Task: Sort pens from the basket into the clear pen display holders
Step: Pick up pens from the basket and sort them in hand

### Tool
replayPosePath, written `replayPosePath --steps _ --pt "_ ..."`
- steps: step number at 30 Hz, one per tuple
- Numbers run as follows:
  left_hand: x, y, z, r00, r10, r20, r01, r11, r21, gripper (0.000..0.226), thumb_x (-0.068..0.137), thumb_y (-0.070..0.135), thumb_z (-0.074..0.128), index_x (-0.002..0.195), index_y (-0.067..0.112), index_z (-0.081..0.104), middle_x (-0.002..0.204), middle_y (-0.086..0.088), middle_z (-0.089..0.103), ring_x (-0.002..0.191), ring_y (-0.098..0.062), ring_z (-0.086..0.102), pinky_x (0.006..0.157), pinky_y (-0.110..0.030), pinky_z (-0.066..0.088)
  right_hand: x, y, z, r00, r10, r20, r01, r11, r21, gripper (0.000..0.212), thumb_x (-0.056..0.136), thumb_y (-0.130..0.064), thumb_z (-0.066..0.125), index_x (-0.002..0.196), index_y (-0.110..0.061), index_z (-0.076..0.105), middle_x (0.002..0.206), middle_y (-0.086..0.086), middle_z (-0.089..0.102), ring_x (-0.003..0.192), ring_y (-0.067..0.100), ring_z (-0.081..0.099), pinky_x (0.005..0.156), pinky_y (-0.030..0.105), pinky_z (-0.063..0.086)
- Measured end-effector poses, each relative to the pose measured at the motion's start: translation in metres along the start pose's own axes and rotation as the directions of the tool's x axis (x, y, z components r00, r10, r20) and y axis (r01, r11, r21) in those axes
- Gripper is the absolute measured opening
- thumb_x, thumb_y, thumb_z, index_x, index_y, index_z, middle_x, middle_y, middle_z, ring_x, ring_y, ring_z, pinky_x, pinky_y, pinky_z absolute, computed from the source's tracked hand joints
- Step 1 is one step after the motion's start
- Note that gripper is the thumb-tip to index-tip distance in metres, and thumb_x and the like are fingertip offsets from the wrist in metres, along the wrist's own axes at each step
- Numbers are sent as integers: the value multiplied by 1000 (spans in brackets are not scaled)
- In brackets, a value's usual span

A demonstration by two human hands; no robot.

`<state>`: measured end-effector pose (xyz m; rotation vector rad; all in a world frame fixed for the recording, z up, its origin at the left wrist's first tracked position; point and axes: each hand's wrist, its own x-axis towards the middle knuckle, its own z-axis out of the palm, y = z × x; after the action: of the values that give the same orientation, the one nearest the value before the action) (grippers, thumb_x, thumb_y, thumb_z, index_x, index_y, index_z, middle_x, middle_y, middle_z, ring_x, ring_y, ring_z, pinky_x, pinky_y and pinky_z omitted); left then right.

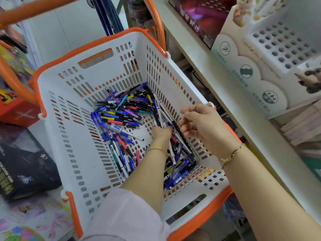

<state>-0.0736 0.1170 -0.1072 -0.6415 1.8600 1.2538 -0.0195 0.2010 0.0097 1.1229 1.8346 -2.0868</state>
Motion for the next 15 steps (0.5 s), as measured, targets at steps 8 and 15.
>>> replayPosePath --steps 8,15 --pt "0 0 -31 996 -12 85 24 990 -137 58 92 15 62 137 -5 31 126 -16 50 120 -37 51 88 -39 43 -9 -10 10 1000 -29 10 29 1000 1 14 98 -1 42 103 -3 55 70 9 58 49 14 55 45 21 48" --pt "-15 25 -71 989 150 0 -137 902 -409 47 88 8 66 127 -8 45 87 -17 58 69 -23 60 62 -34 53 -20 -20 21 998 -59 24 59 998 0 14 98 0 43 103 -3 56 70 9 59 49 14 55 46 21 49"
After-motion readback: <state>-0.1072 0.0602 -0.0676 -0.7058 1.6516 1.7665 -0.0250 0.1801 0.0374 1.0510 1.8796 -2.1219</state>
